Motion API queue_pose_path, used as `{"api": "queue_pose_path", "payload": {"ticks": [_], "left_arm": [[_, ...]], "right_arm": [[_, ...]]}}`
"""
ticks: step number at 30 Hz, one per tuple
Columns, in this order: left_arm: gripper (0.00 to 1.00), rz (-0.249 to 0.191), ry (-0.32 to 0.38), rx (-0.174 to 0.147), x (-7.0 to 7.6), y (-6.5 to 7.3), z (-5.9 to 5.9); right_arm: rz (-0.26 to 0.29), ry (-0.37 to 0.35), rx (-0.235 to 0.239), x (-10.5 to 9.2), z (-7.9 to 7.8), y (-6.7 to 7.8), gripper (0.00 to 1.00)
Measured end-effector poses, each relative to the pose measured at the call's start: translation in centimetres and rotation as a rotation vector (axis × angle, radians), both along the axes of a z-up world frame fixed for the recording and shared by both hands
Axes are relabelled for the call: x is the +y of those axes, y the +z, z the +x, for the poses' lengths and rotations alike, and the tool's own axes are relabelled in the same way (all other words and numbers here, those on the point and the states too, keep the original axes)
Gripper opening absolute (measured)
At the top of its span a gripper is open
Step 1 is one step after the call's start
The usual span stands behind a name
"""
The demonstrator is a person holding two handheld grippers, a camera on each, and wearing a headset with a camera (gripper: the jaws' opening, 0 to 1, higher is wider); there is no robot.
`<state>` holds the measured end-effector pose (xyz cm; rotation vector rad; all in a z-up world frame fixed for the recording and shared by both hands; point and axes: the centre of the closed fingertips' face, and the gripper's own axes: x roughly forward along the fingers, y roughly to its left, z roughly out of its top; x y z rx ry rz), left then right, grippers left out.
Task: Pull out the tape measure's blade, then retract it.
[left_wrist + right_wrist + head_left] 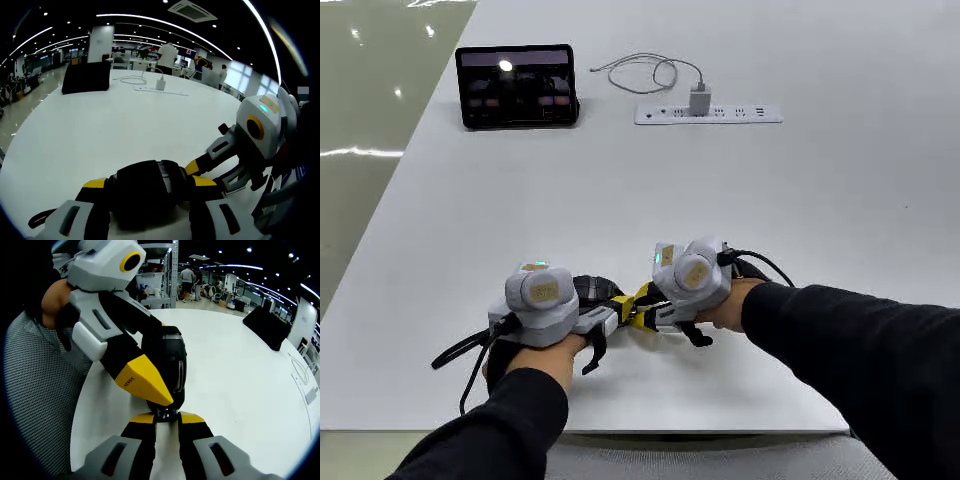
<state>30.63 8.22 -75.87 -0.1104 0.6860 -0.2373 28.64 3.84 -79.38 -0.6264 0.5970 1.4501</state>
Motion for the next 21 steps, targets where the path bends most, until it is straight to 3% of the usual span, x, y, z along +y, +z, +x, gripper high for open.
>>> {"api": "queue_pose_path", "payload": {"ticks": [5, 8, 11, 15, 18, 20, 21], "left_arm": [[0.61, 0.021, -0.013, -0.001, -0.1, -0.1, 0.0], [0.61, 0.026, -0.017, -0.004, -0.1, -0.1, 0.0], [0.61, 0.022, -0.023, -0.006, -0.1, -0.2, 0.0], [0.61, 0.019, -0.024, -0.002, -0.1, -0.2, 0.0], [0.62, 0.000, -0.041, 0.027, 0.1, 0.1, 0.3], [0.63, -0.011, -0.049, 0.019, 0.1, 0.6, 0.7], [0.63, -0.012, -0.093, 0.008, -0.1, 1.0, 0.9]], "right_arm": [[0.004, -0.012, -0.017, -0.2, 0.8, 0.4, 0.20], [0.029, -0.054, 0.009, -0.4, 1.4, 1.0, 0.27], [0.021, -0.093, 0.052, -1.1, 1.6, 1.0, 0.35], [0.026, -0.093, 0.060, -1.9, 1.6, 1.3, 0.41], [0.030, -0.108, 0.061, -2.7, 1.6, 1.7, 0.46], [0.031, -0.121, 0.065, -3.0, 1.7, 1.9, 0.48], [0.037, -0.133, 0.067, -3.3, 1.8, 2.1, 0.49]]}}
